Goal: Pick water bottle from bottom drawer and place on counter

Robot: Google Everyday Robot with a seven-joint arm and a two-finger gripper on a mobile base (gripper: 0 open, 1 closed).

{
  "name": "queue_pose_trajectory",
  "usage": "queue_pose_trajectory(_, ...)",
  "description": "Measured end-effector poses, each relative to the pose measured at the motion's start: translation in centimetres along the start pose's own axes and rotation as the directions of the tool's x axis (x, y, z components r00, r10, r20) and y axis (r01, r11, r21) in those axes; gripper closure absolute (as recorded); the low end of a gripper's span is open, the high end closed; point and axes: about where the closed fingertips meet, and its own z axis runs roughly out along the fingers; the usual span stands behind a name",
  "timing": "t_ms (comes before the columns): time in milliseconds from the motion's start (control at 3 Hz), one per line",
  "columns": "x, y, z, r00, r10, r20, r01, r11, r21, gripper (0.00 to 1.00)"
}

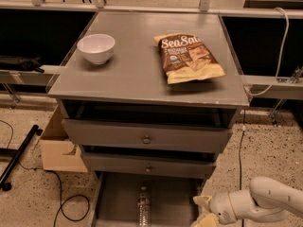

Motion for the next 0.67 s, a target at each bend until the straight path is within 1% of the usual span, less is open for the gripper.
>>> queue_pose_trajectory(333, 0.3, 0.0, 1.0, 0.999, 0.021, 0.035, -0.02, 0.9996, -0.021, 0.0)
queue_pose_trajectory(667, 0.6, 0.4, 6.5, 0.991, 0.064, 0.115, -0.058, 0.9965, -0.06, 0.0)
